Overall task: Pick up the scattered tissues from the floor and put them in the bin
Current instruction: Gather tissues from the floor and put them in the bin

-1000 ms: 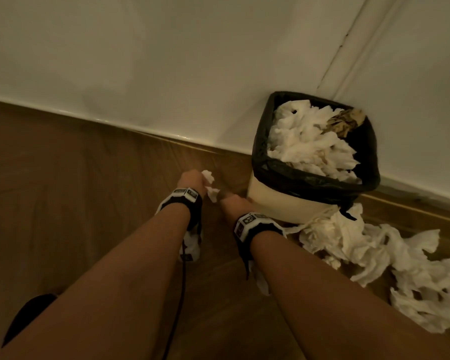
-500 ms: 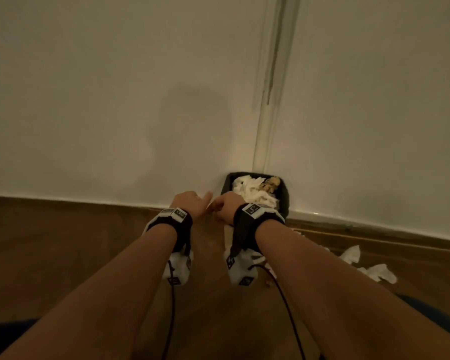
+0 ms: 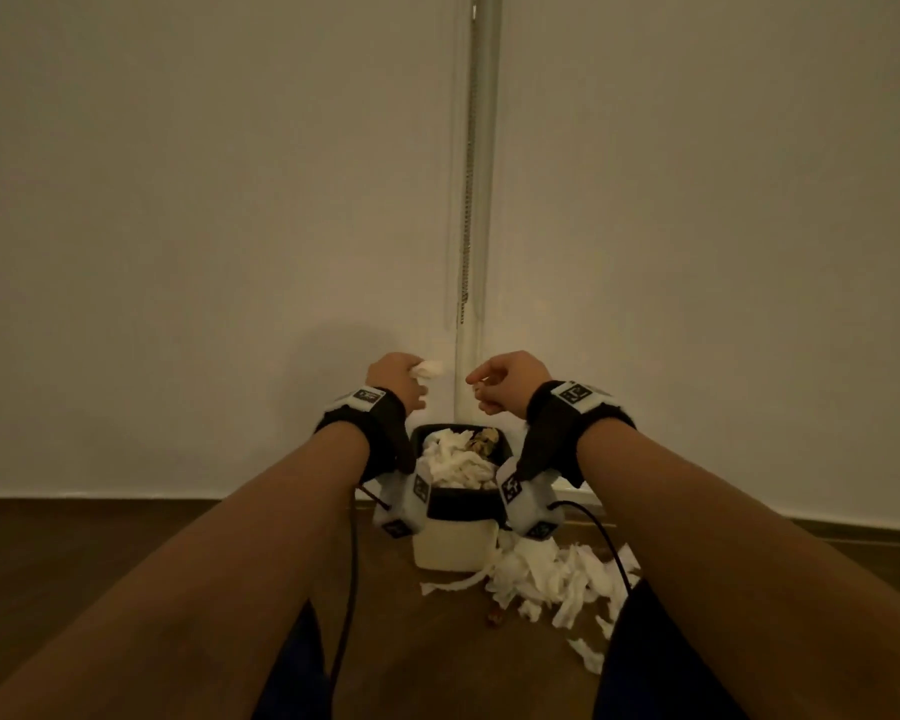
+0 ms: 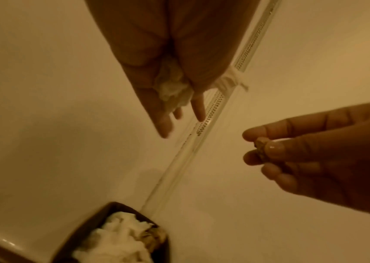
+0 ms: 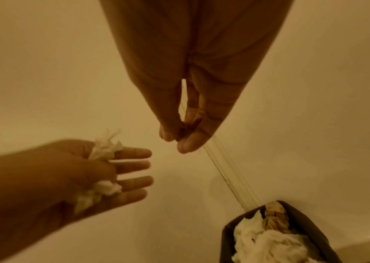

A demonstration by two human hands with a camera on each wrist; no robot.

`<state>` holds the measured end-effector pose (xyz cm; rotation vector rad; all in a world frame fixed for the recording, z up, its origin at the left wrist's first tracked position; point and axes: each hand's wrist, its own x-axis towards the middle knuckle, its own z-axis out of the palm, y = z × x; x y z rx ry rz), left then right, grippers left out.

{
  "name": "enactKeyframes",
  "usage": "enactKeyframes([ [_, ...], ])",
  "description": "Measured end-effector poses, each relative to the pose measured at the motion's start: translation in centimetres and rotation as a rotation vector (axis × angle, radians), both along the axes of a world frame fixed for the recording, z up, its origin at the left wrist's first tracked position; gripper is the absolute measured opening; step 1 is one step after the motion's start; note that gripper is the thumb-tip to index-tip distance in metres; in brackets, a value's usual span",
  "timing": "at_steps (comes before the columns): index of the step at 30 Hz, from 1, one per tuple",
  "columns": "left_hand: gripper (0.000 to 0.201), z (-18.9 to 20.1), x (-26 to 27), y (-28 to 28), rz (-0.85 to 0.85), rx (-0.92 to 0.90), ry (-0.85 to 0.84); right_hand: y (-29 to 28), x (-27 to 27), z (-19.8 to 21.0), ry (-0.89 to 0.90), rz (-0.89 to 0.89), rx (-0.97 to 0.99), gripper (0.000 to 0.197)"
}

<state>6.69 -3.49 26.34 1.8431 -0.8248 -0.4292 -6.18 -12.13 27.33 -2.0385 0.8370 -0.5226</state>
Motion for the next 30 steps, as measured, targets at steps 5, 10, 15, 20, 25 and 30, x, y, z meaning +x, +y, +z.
enactKeyframes([
  [5, 0.037, -0.6, -1.6, -2.1, 0.025, -0.068, 0.018, -1.0, -1.6, 0.4, -0.097, -0.039, 0.016, 0.022],
  [10, 0.088, -1.0, -1.6, -3.7, 0.005, -0.071, -0.089, -2.0, -1.5, 0.5, -0.125, -0.072, 0.042, 0.023],
  [15, 0.036, -3.7, -0.5, -5.1, -0.059, 0.043, -0.132, -3.8, -1.2, -0.9, -0.089, -0.139, 0.086, 0.023],
  [20, 0.057, -6.1, 1.9, -6.1, -0.036, 0.161, -0.098, -5.6, -0.7, -3.4, -0.060, -0.195, 0.149, 0.022],
  [25, 0.046, -9.2, 2.8, -7.8, 0.037, 0.167, -0.007, -7.2, 0.6, -6.5, -0.016, -0.206, 0.136, 0.019],
  [30, 0.026, -12.3, 3.0, -9.3, 0.040, 0.292, -0.170, -9.2, 2.3, -10.5, 0.109, -0.216, 0.037, 0.014],
])
